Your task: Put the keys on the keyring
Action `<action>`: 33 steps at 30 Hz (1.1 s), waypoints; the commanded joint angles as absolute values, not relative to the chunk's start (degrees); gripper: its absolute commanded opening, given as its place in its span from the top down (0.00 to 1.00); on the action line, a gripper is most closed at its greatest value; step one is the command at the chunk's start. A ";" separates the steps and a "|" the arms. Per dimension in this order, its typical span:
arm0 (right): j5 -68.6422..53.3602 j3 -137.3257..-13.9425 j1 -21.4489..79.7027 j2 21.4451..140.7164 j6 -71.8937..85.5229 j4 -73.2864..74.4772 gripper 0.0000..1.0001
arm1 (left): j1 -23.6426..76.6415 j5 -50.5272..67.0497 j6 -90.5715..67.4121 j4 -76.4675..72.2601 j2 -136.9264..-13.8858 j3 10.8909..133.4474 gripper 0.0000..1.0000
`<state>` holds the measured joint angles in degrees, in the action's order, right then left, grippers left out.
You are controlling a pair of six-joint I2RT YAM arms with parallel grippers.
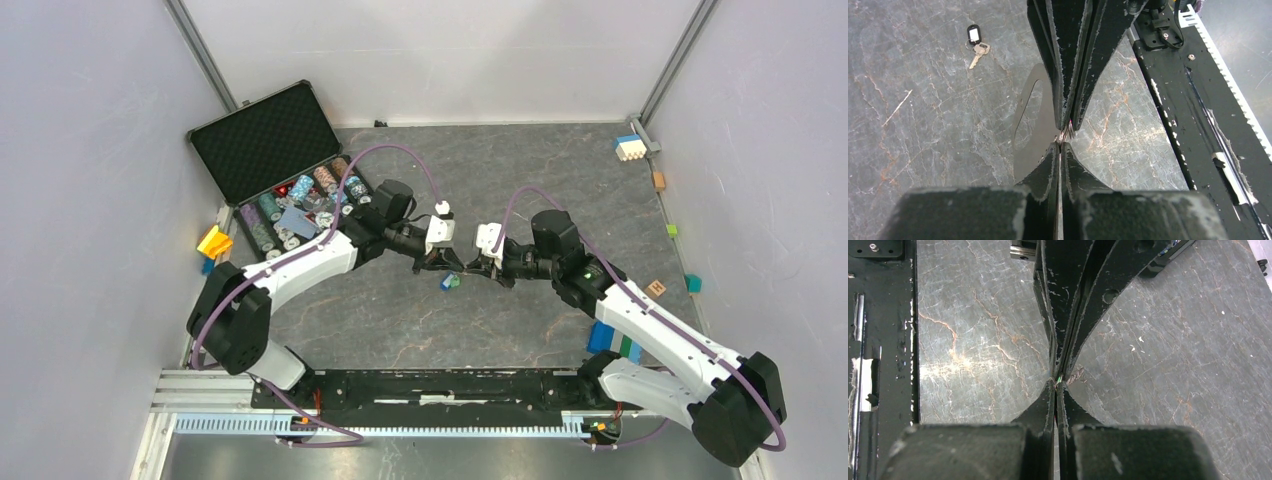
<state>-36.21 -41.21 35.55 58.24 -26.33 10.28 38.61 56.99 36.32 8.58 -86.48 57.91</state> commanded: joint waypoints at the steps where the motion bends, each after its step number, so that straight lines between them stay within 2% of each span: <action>1: -38.47 -42.96 35.30 57.48 -28.91 8.39 1.00 | 38.87 59.66 33.46 7.36 -87.82 60.79 0.98; 19: -40.78 -44.80 35.33 56.67 -38.61 16.36 0.99 | 38.76 63.54 48.45 25.01 -90.34 65.80 0.98; 33: -37.69 -45.44 35.32 58.45 -34.67 14.66 0.93 | 38.78 63.81 49.27 25.75 -90.75 65.83 0.98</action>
<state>-40.05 -42.22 35.53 58.19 -36.18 17.23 38.76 61.98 46.65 23.53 -90.39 64.18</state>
